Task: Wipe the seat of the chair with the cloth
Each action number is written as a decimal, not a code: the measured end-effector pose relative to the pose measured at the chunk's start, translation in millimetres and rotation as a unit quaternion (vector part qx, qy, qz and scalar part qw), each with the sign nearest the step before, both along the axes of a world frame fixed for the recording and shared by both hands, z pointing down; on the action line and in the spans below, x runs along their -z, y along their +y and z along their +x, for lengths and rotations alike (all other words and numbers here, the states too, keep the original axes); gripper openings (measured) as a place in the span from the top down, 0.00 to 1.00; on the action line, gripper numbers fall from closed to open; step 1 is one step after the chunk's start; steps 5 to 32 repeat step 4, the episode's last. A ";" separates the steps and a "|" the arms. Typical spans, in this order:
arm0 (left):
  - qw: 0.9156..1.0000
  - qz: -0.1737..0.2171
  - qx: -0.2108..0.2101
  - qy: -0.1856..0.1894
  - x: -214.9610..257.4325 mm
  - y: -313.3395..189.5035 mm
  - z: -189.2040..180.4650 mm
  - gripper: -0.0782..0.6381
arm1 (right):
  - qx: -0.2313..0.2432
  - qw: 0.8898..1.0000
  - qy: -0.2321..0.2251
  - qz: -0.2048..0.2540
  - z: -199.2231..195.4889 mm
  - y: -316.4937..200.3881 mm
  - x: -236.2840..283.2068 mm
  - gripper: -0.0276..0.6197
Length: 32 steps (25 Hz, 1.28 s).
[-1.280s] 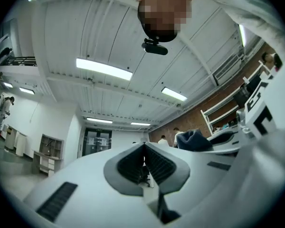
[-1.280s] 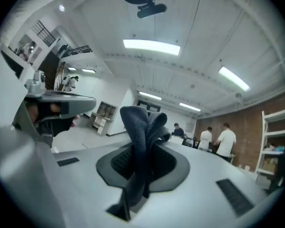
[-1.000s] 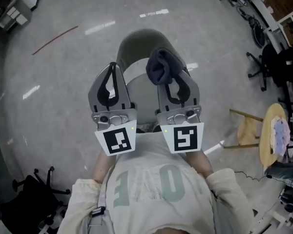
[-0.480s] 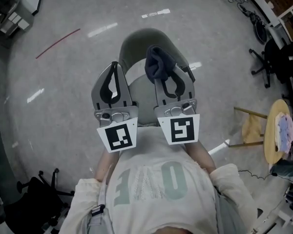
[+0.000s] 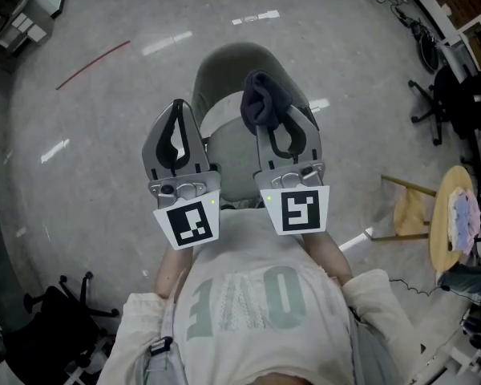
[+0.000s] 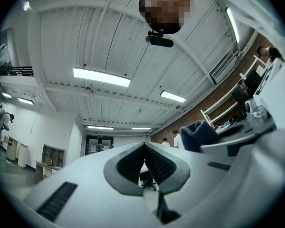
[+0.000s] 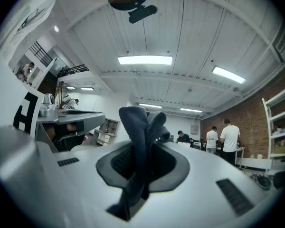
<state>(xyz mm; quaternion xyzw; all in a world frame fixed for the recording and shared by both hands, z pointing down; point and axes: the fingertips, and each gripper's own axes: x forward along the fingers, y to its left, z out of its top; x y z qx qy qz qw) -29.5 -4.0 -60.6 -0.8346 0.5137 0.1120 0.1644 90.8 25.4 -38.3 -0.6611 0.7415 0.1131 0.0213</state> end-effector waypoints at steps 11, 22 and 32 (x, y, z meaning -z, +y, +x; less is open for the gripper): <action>1.000 -0.002 0.005 0.000 -0.2 -3.6 -1.5 0.87 | 0.001 1.000 -0.003 -0.002 2.1 -3.4 -1.6 0.87; 1.000 -0.002 0.005 0.000 -0.2 -3.6 -1.5 0.87 | 0.001 1.000 -0.003 -0.002 2.1 -3.4 -1.6 0.87; 1.000 -0.002 0.005 0.000 -0.2 -3.6 -1.5 0.87 | 0.001 1.000 -0.003 -0.002 2.1 -3.4 -1.6 0.87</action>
